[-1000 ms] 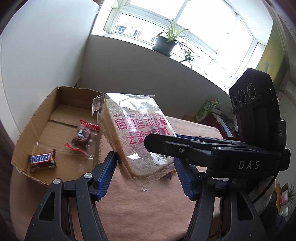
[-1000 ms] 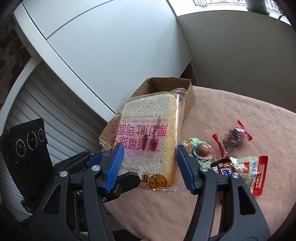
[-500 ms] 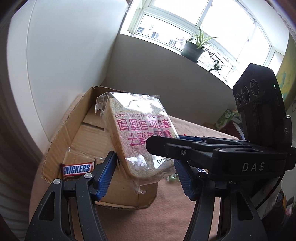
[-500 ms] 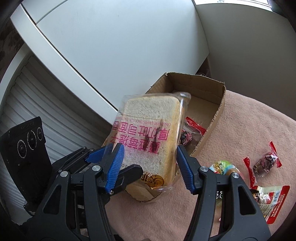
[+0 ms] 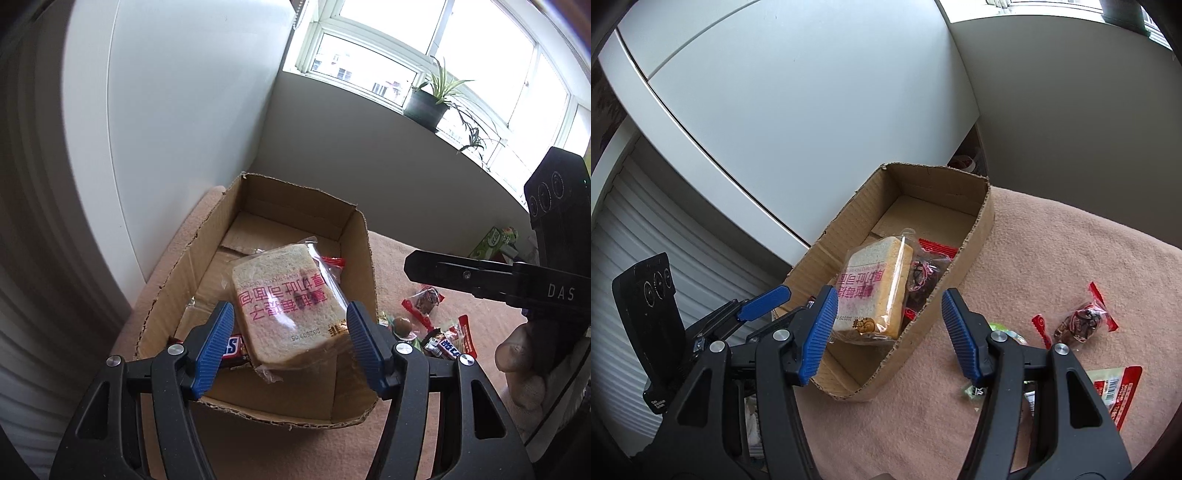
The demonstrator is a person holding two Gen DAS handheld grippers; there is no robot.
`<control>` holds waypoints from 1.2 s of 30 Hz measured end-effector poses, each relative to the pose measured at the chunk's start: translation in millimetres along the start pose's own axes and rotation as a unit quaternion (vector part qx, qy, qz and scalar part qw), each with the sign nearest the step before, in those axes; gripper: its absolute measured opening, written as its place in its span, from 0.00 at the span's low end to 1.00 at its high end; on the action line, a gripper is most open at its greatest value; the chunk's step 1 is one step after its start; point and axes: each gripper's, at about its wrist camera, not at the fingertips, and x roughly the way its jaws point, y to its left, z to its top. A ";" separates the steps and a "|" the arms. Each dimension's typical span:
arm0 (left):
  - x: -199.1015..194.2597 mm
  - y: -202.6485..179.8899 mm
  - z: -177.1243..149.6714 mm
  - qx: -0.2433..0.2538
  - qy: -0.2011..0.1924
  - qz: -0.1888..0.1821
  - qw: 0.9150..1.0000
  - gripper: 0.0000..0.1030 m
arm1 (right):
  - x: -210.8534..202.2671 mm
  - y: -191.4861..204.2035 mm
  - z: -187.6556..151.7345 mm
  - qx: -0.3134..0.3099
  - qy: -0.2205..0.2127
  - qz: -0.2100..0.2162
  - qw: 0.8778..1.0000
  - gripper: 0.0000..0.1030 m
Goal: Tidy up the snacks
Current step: 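Carry the bread loaf into the box and open the right tool, then grasp the pink candy with the left tool while the right tool grasps the blue chocolate bar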
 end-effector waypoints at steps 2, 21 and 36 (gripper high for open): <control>-1.5 -5.0 0.5 0.002 -0.001 -0.003 1.000 0.60 | -9.3 -4.6 -3.4 0.001 -0.006 -0.006 1.000 0.60; -0.1 -89.7 -34.6 0.053 0.033 -0.071 0.996 0.60 | -87.0 -135.8 -69.1 0.070 -0.017 -0.139 0.988 0.66; 35.1 -132.6 -71.6 0.101 0.089 -0.070 0.988 0.60 | -70.8 -125.4 -98.6 0.039 0.009 -0.116 0.992 0.66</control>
